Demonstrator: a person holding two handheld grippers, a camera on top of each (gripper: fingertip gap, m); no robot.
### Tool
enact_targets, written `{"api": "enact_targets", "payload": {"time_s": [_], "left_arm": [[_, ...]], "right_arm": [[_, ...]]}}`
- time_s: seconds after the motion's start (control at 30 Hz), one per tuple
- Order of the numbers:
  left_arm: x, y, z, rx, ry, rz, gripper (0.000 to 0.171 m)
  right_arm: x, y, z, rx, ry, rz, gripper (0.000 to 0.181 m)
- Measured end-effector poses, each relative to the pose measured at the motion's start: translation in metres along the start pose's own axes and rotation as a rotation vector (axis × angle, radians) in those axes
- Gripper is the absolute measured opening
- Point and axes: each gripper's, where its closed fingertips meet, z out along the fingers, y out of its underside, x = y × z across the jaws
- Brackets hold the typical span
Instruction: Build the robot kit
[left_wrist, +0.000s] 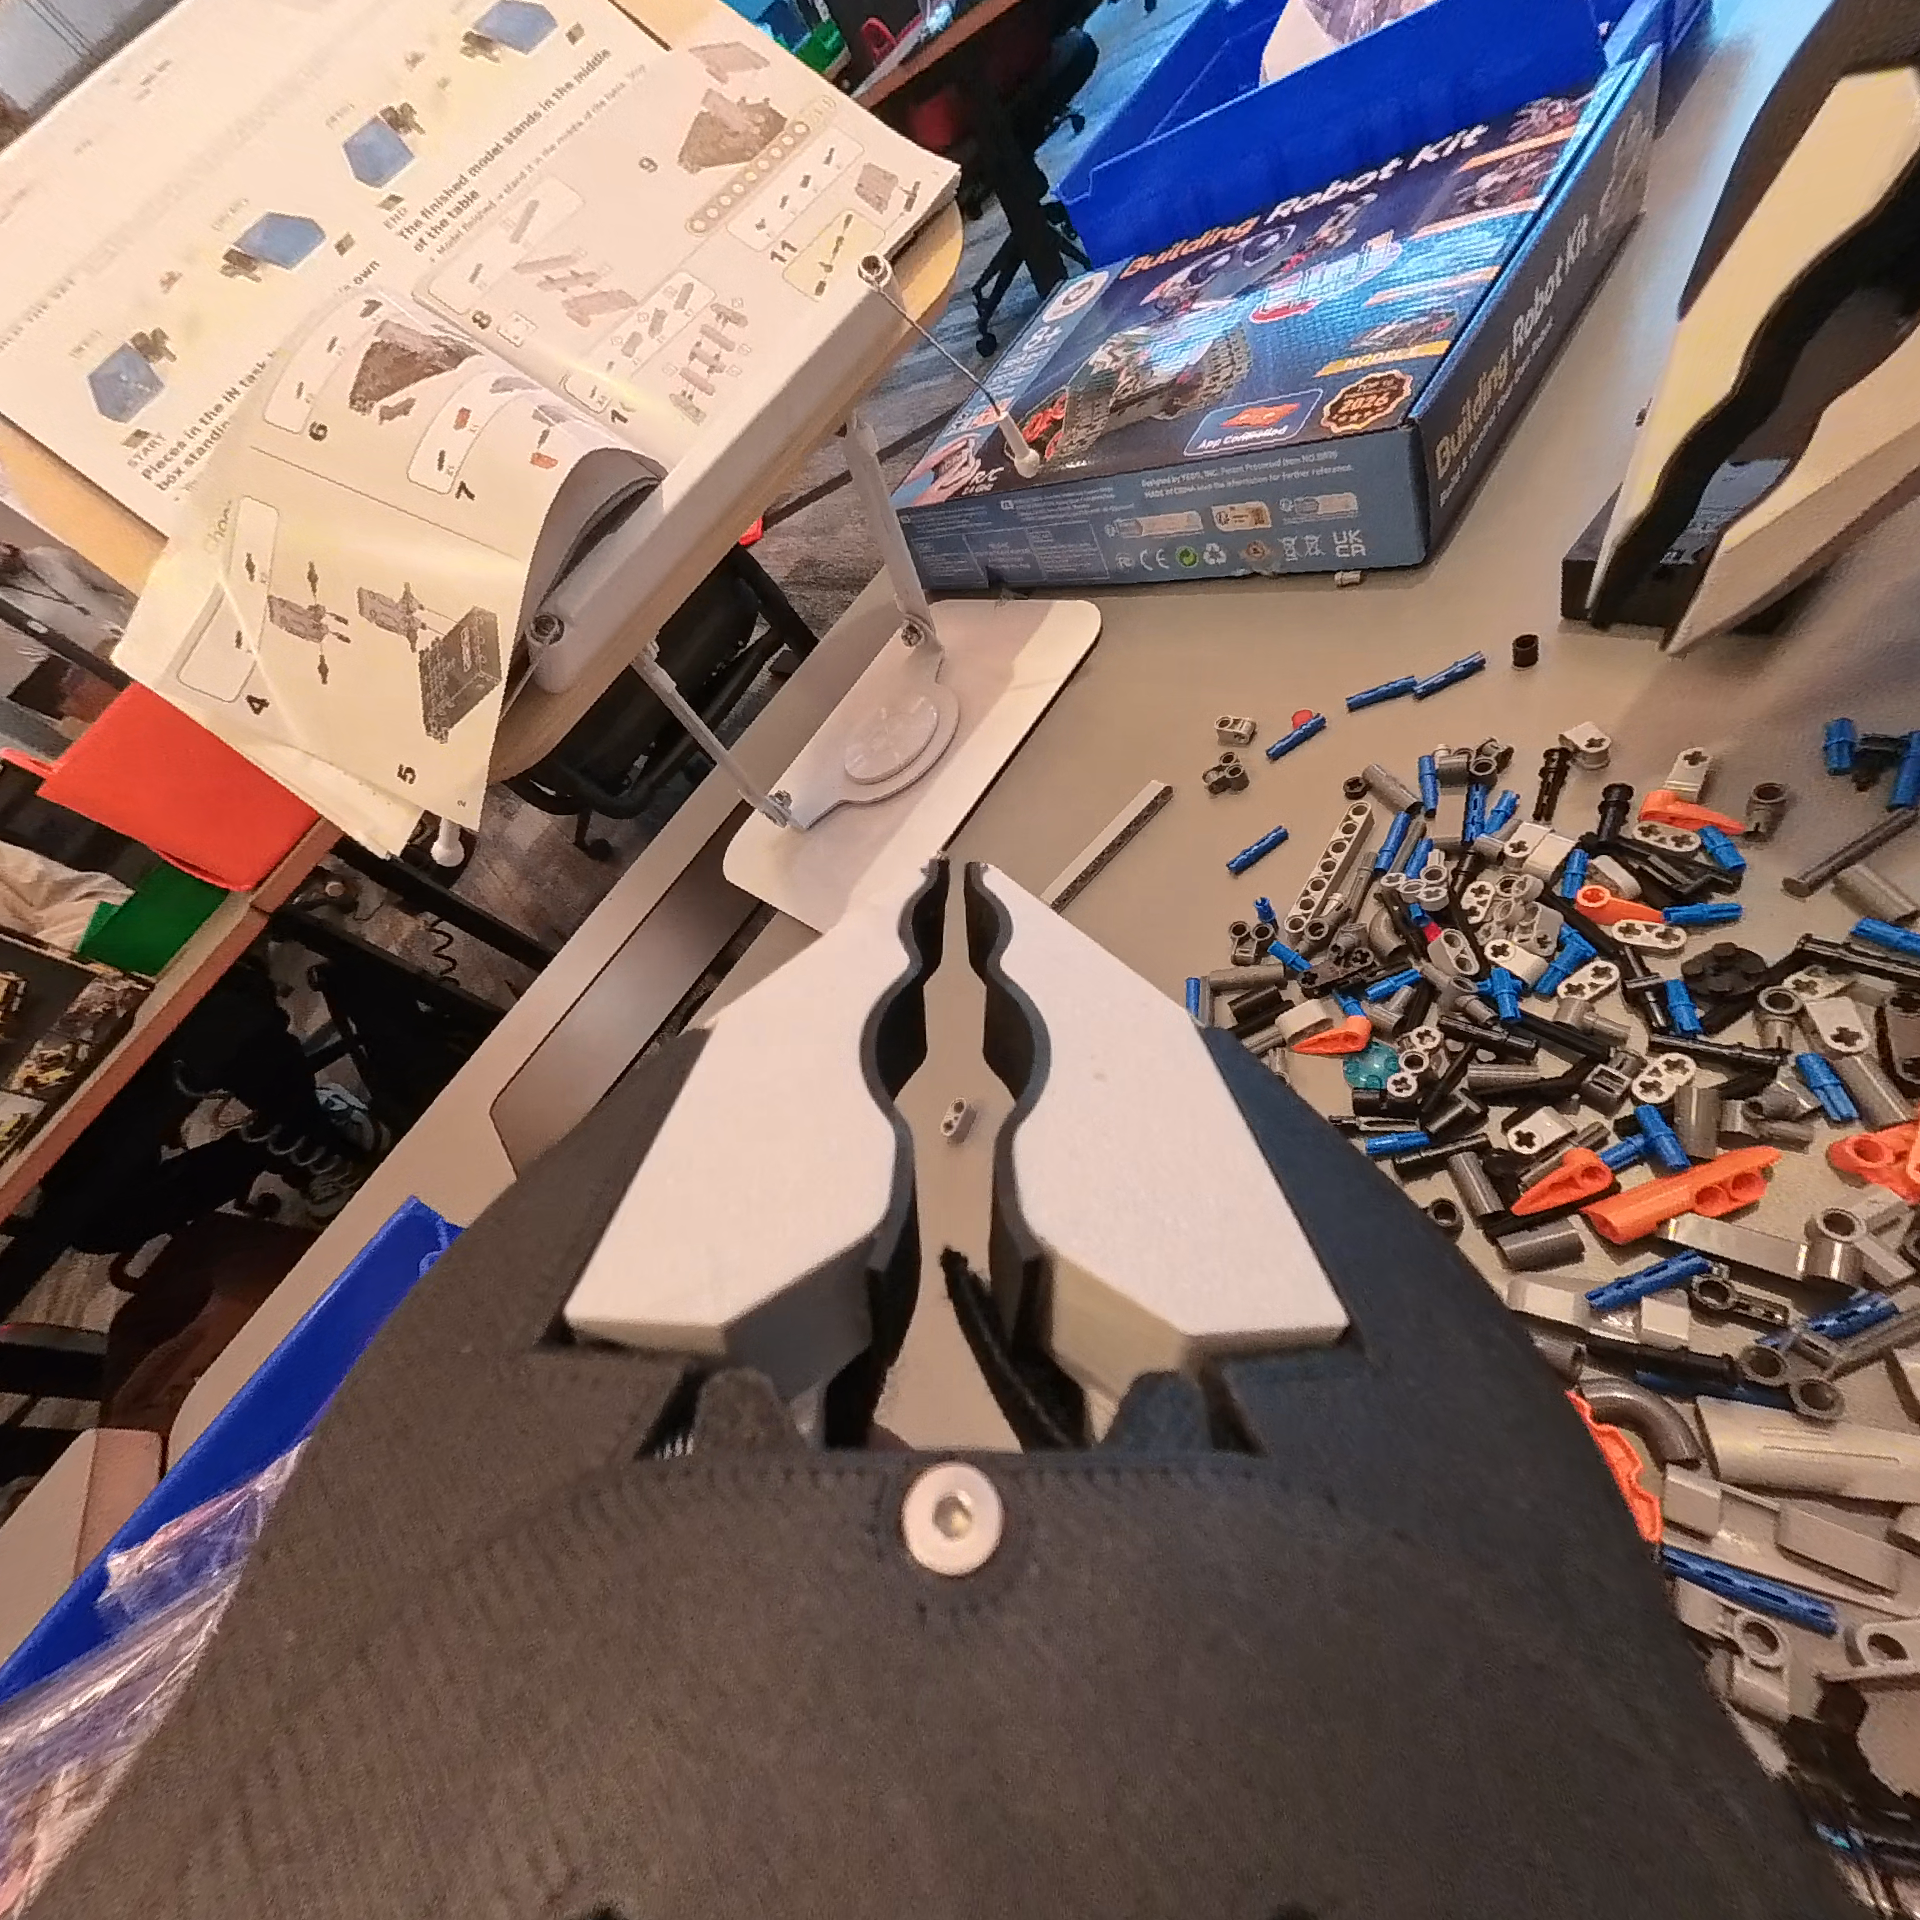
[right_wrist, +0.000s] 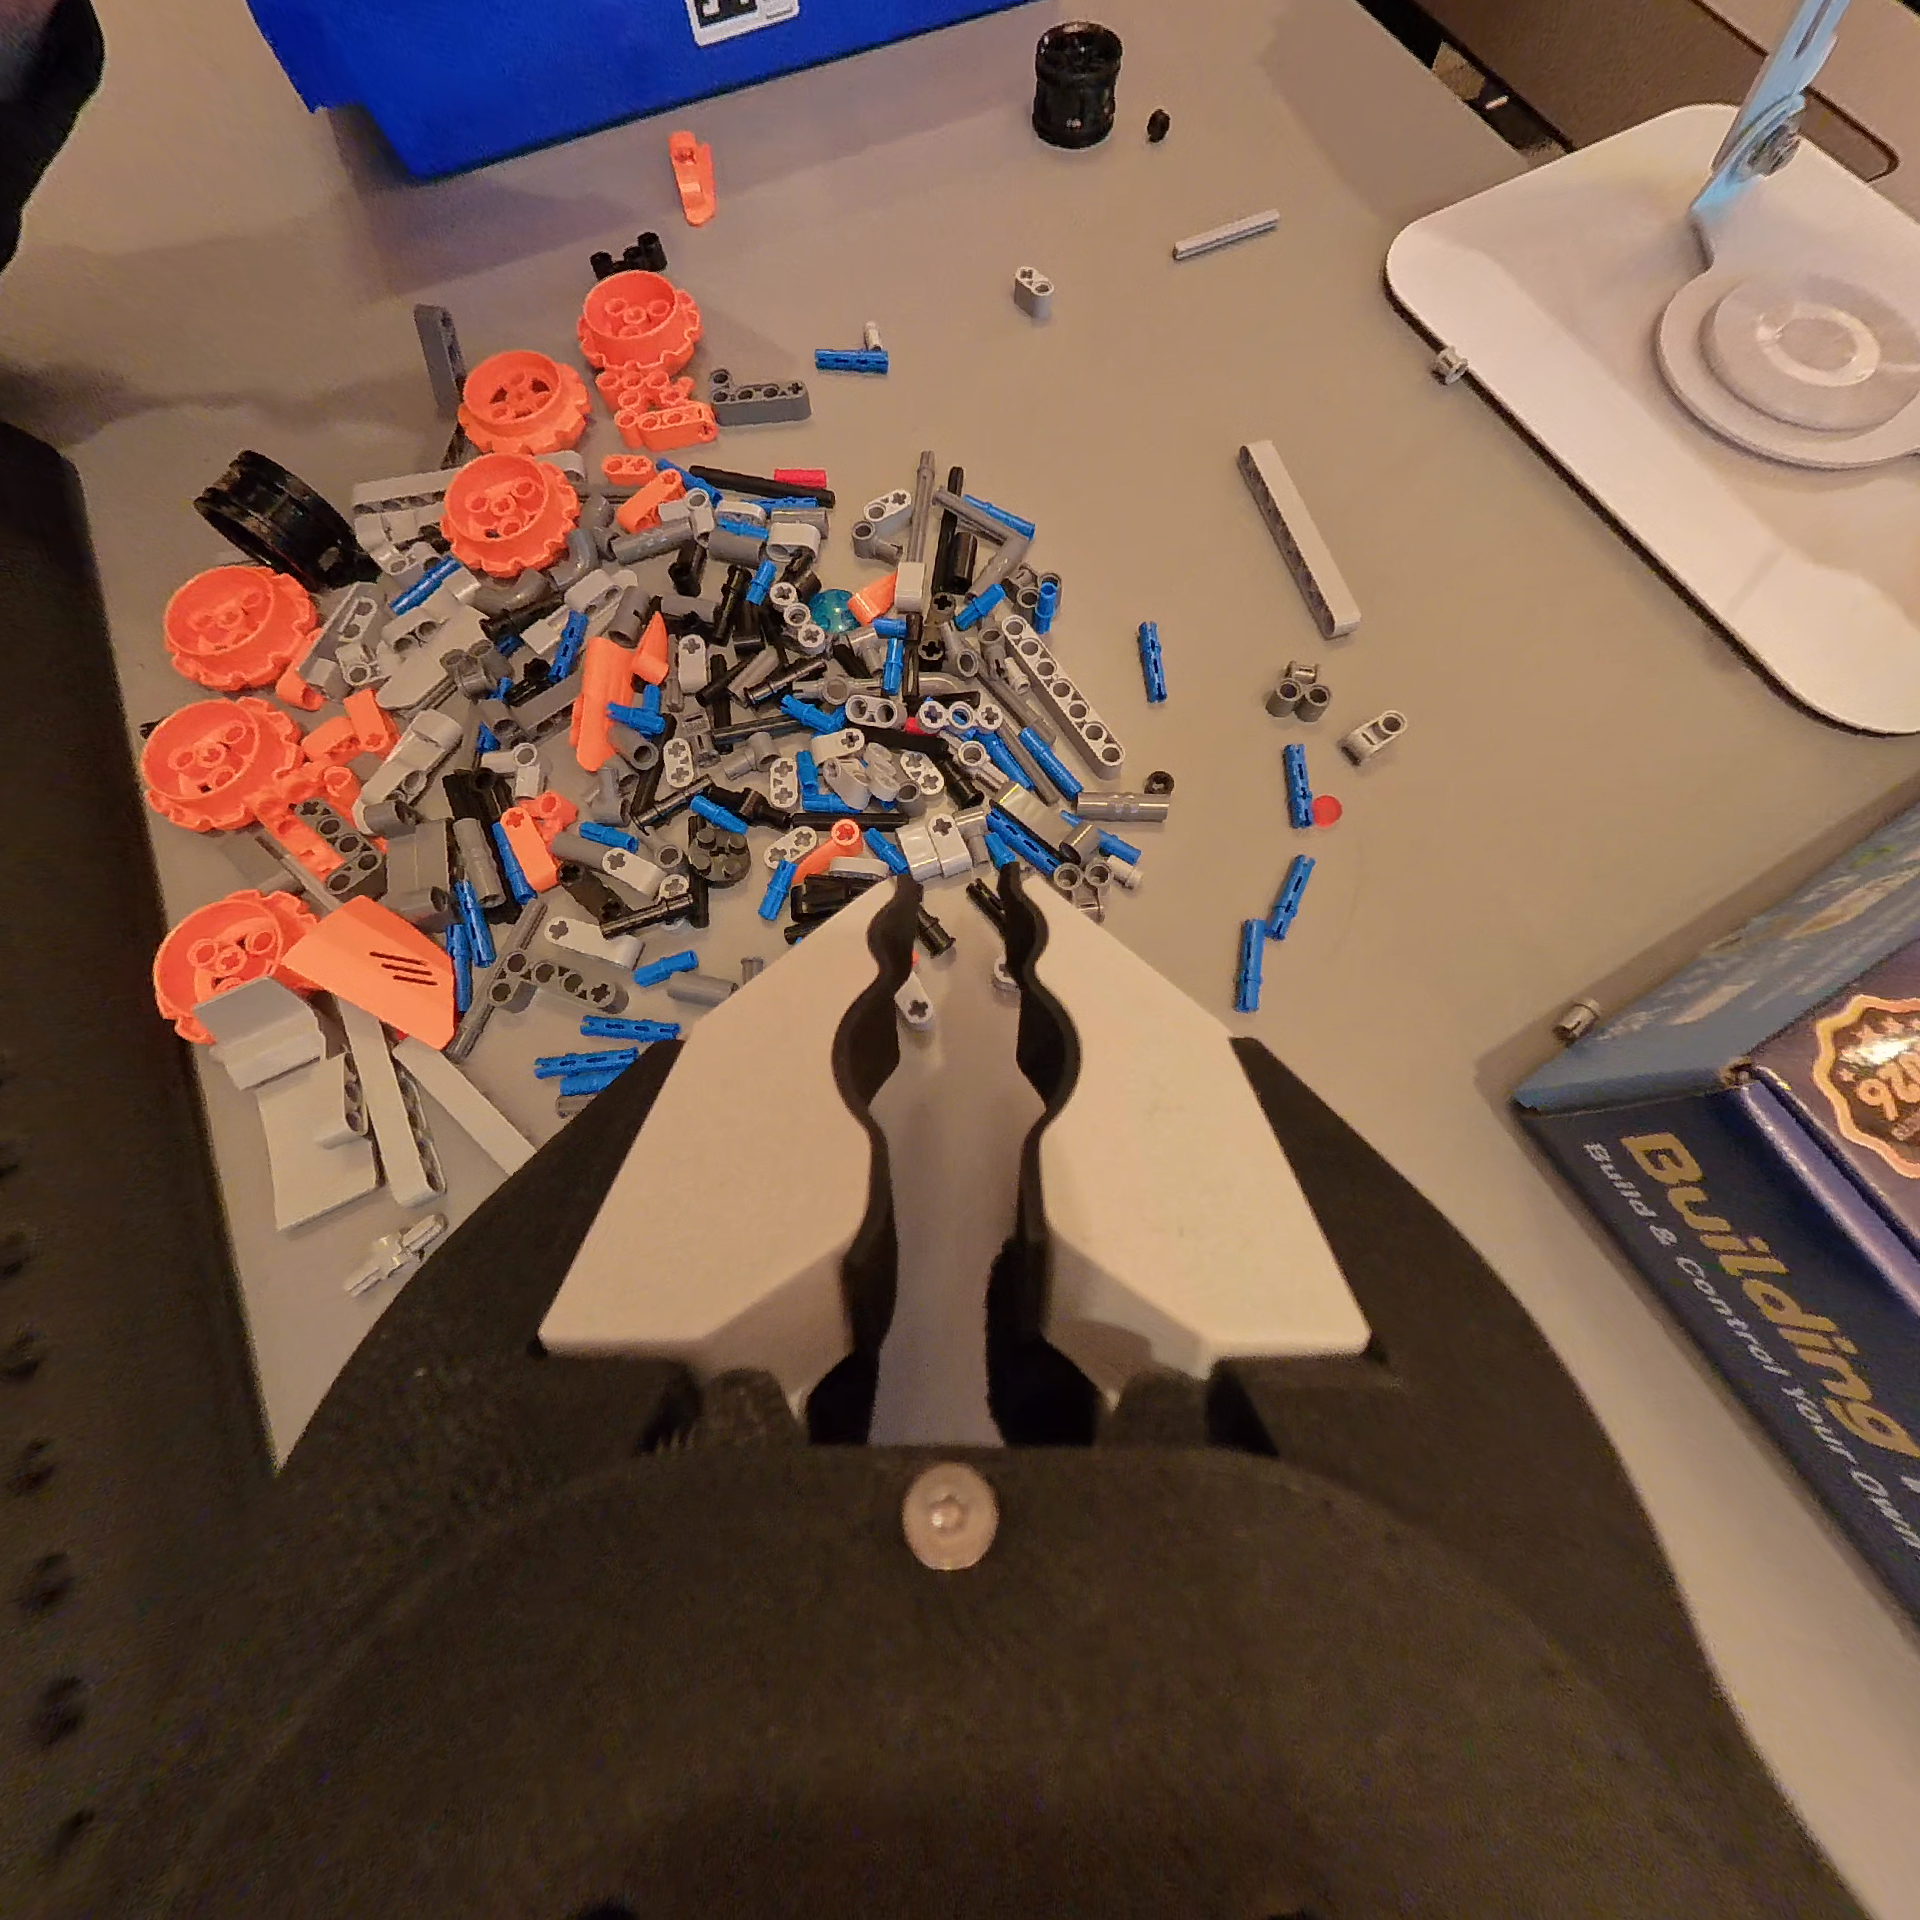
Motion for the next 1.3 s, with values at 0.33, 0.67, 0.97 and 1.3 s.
{"api": "enact_targets", "payload": {"time_s": [0.33,0.67,0.97,1.3], "left_arm": [[0.007,0.003,0.004,-0.015,0.025,0.004,0.001],[0.012,0.001,0.005,-0.012,0.042,0.007,0.002],[0.014,0.000,0.005,-0.009,0.050,0.008,0.002],[0.018,0.002,0.007,-0.019,0.061,0.013,0.002]], "right_arm": [[-0.006,0.000,0.008,-0.004,-0.025,-0.012,0.017],[-0.018,-0.006,0.020,-0.034,-0.058,-0.055,0.015],[-0.021,0.006,0.032,-0.112,-0.094,-0.065,0.015],[-0.018,0.023,0.031,-0.149,-0.119,-0.046,0.016]]}}
